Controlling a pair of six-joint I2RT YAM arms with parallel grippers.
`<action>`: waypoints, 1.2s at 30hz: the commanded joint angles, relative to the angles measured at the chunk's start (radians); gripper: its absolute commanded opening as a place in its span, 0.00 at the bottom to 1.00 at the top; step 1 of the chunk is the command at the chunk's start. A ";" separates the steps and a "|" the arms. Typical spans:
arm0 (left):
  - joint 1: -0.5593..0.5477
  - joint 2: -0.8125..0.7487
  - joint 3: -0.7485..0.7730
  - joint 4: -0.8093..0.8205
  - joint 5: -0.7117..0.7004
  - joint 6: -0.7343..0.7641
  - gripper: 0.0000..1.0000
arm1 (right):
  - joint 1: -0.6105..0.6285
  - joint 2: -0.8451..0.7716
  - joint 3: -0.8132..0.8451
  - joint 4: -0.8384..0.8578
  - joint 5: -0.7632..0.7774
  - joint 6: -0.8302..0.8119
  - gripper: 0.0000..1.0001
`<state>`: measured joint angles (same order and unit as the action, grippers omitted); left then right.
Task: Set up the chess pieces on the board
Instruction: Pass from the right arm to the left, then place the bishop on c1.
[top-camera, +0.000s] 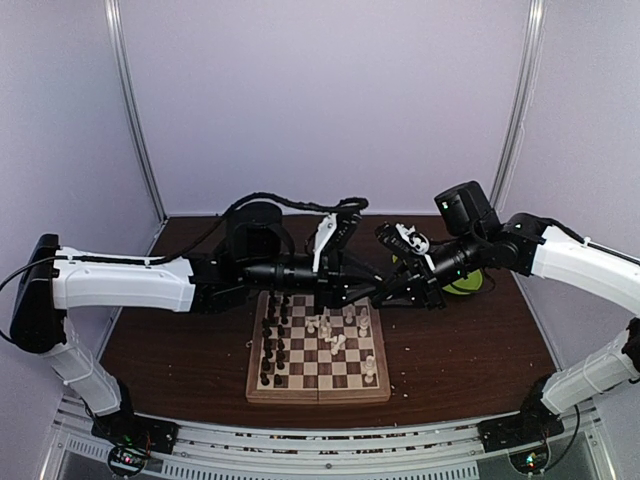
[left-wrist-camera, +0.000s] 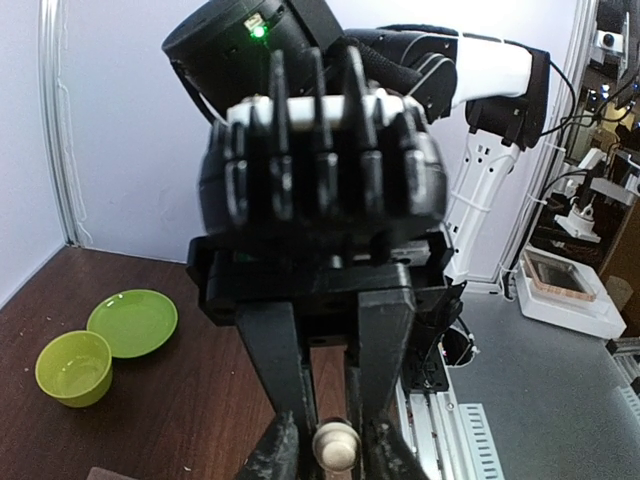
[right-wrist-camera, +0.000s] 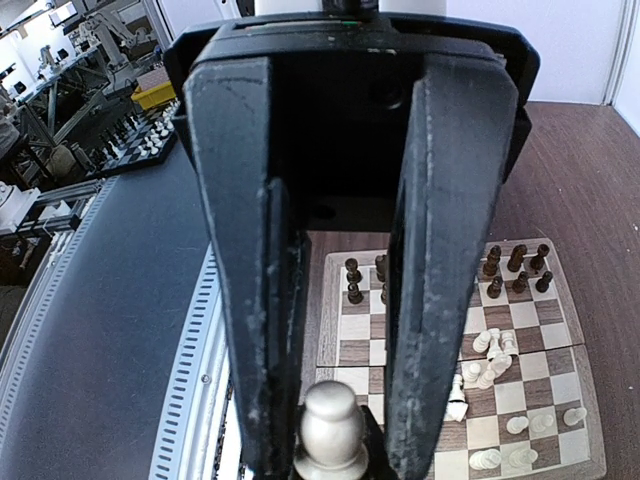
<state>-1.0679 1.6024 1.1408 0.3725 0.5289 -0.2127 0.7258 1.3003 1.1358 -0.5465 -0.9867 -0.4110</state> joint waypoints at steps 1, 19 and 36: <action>0.000 0.008 0.024 0.037 0.018 -0.010 0.19 | -0.006 -0.007 -0.015 0.025 -0.005 0.006 0.13; 0.048 0.059 0.216 -0.470 -0.245 0.167 0.07 | -0.226 -0.138 -0.145 -0.163 0.090 -0.118 0.49; 0.023 0.260 0.165 -0.351 -0.152 0.276 0.08 | -0.486 -0.177 -0.224 -0.065 0.031 -0.057 0.52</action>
<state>-1.0386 1.8282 1.3155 -0.0505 0.3401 0.0296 0.2451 1.1122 0.9077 -0.6201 -0.9314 -0.4637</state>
